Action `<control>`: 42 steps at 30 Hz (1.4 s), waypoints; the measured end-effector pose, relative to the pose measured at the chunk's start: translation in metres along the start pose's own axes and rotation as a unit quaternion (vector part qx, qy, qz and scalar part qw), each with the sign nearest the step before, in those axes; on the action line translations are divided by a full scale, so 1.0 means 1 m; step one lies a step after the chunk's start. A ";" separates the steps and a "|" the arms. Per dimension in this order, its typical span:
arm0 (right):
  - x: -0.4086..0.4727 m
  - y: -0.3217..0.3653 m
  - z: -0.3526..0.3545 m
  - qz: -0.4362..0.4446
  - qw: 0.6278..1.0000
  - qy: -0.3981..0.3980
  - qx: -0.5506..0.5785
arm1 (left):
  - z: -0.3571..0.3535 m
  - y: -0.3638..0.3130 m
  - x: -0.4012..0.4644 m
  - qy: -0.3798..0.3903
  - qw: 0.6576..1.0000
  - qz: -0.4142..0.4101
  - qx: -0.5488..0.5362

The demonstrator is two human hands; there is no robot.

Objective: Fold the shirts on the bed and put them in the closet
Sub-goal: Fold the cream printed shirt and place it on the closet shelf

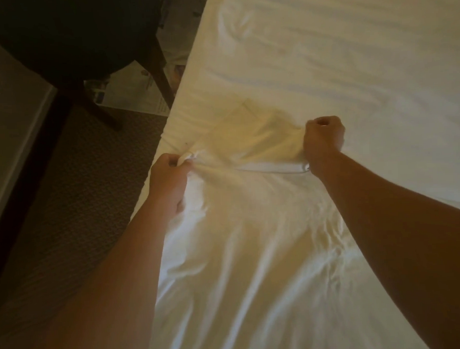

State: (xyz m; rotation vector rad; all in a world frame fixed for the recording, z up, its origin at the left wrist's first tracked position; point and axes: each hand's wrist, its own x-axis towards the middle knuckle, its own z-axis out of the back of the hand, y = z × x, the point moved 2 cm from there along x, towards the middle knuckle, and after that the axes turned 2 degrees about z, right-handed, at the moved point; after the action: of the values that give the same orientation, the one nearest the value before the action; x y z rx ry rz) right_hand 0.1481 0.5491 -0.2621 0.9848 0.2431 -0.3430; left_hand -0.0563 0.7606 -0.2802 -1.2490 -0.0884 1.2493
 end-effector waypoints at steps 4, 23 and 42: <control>-0.003 -0.001 -0.003 0.051 0.995 0.049 -0.074 | 0.004 -0.004 0.000 0.014 1.000 -0.021 0.011; -0.177 -0.127 0.092 0.373 0.830 0.177 -0.374 | 0.012 0.112 -0.183 -0.077 0.786 -0.369 0.490; -0.390 -0.395 0.360 0.159 0.786 0.187 -0.568 | 0.044 0.278 -0.421 0.170 0.667 -0.401 0.604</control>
State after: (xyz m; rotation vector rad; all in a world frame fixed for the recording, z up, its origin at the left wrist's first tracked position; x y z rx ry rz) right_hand -0.3475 0.1122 -0.2365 -0.1445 0.5505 0.3295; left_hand -0.4344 0.4263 -0.2362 -0.1188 0.3895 0.0828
